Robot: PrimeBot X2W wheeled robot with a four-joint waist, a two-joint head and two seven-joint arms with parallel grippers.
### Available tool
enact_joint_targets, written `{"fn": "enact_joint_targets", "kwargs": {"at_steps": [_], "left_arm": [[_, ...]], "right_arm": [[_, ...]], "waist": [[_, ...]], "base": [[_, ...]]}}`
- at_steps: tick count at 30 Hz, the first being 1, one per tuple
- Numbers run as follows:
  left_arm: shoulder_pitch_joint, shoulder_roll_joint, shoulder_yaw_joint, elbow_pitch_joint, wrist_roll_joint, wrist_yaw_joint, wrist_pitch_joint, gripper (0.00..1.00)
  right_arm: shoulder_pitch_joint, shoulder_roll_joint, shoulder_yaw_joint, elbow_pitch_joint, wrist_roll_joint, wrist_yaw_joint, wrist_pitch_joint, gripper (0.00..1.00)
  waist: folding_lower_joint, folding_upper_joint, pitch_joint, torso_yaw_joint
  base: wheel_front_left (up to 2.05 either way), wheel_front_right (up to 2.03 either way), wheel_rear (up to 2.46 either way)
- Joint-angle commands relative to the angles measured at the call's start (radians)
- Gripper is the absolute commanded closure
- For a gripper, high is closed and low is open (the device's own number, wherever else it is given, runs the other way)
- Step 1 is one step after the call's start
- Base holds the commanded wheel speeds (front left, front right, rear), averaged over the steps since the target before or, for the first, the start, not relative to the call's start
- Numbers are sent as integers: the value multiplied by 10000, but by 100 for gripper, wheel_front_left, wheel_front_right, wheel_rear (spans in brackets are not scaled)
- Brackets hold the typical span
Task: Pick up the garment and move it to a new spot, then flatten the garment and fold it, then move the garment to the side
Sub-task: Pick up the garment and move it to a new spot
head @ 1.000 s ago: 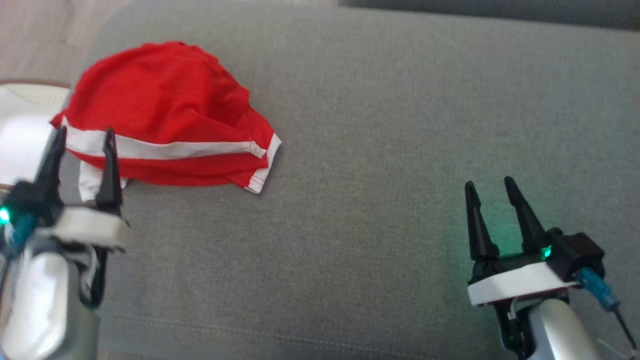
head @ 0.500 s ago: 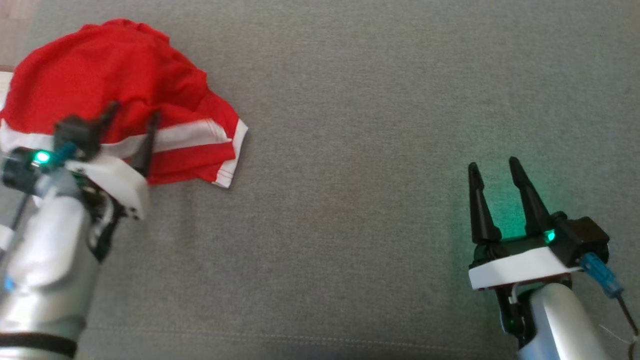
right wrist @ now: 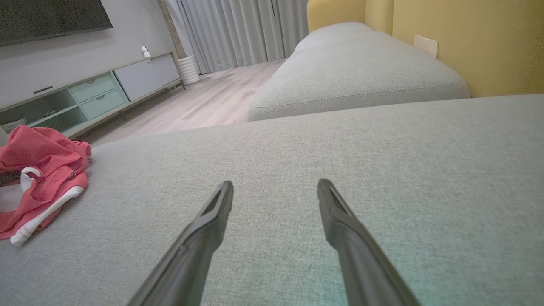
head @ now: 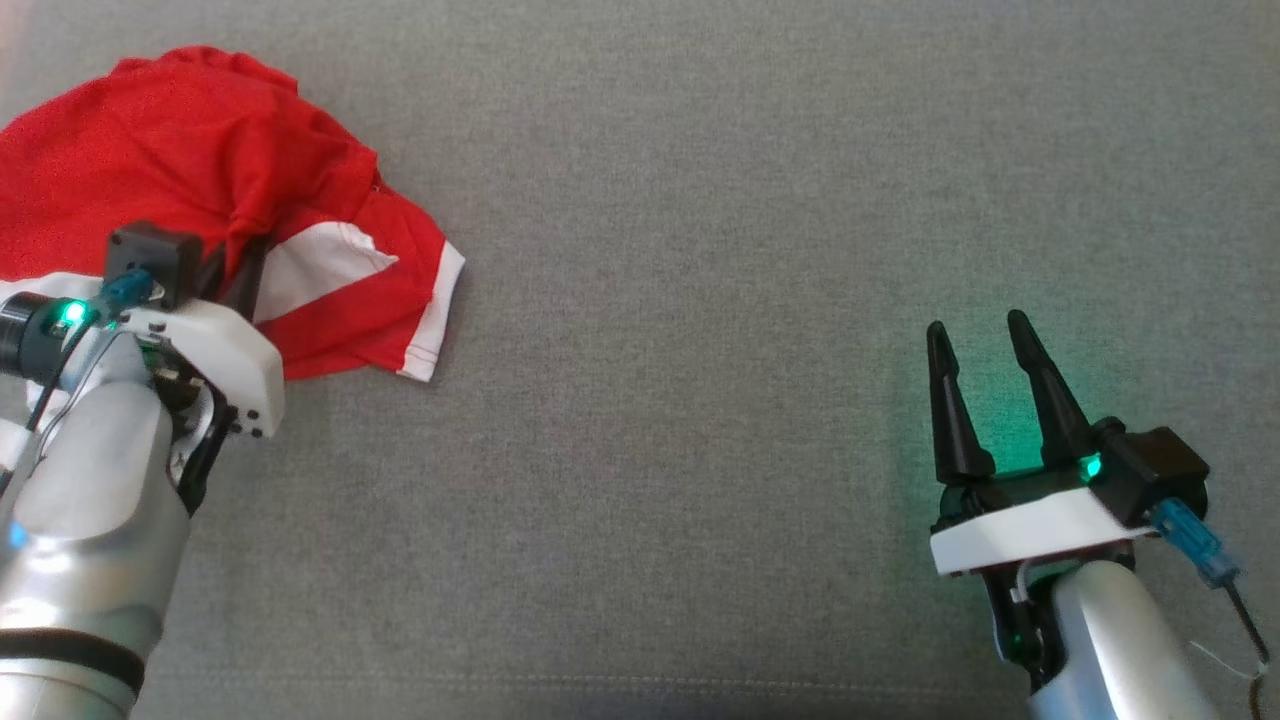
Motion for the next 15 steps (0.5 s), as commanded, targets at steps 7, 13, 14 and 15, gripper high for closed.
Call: {"fn": "enact_joint_targets", "kwargs": {"at_steps": [7,13,14,15], "left_arm": [[-404,681,351,-660,-98,137,-624,100],[-14,811,702,-2201,-186,484,-718,100],[53,837,769,-2536,-198,550,-721,100],[118,857,847,-2888,-211,623,-722,100]], "right_arm": [[-93,-50,345,-131,233,-7,-107,0],[70,-50,440,-29,480,-7,-108,0],[88,-50,461,-18,523,-7,-108,0],[105,-50,479,-4,568,-7,-108,0]], "waist": [[-1,0,-724,76],[-1,0,-1347,120],[-1,0,-1424,121],[-1,0,-1512,121]], "base": [[0,0,0],[0,0,0],[0,0,0],[0,0,0]]}}
